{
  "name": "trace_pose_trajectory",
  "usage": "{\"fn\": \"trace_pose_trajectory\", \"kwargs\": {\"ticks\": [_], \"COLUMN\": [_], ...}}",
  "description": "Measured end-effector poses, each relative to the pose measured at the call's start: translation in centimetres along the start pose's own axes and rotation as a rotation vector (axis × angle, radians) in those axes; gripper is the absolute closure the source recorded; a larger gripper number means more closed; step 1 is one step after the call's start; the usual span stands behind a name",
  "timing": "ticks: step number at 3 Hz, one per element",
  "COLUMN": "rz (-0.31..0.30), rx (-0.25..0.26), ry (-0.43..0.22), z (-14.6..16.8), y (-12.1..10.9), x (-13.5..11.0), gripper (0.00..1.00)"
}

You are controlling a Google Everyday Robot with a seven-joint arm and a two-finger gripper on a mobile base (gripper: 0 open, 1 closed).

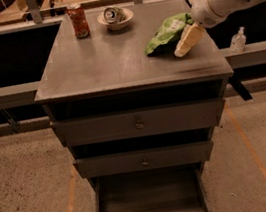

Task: Place green rice chip bag into bottom drawer

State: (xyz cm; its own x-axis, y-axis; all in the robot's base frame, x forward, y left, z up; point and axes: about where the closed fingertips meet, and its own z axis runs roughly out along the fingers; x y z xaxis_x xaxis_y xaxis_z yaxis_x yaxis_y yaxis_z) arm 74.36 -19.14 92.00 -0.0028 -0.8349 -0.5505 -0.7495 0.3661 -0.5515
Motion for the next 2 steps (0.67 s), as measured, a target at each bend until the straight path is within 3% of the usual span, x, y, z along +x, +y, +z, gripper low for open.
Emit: {"fn": "trace_pose_trajectory", "kwargs": {"ticks": [2], "rz": [-0.045], "rx": [-0.033], "ry": [-0.061], "z": [3.9], "y": [0.5], "x": [-1.9], "gripper": [0.48]}}
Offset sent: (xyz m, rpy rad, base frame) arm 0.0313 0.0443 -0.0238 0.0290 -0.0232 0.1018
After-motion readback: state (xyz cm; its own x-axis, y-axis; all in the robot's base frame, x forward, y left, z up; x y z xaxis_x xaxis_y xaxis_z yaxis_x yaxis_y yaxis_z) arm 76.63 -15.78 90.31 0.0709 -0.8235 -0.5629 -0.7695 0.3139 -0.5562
